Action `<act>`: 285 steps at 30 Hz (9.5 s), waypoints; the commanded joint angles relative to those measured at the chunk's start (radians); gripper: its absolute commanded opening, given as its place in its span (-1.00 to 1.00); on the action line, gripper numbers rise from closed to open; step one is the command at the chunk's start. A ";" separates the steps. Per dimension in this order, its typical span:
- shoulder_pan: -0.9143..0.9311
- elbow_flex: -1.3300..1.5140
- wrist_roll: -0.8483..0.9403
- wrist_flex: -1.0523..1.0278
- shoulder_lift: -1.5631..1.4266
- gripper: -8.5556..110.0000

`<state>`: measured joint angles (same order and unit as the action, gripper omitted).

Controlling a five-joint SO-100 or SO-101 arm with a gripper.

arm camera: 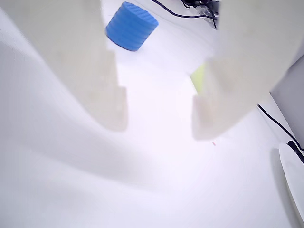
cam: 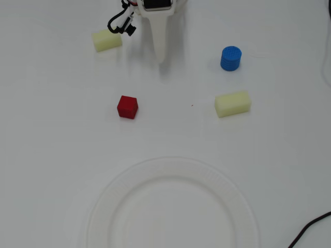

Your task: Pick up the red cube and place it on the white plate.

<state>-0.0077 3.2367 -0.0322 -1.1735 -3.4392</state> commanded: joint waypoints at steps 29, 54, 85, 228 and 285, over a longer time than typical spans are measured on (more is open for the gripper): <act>0.104 -0.989 0.029 0.149 1.103 -0.48; 0.253 -1.054 0.080 0.304 1.597 -0.24; 0.204 -0.821 0.083 0.630 1.218 -0.86; -0.041 0.020 -0.052 0.060 -0.008 -0.79; -0.041 0.020 -0.052 0.060 -0.008 -0.79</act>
<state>-0.0491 3.2428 -0.0813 -1.1121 -3.4392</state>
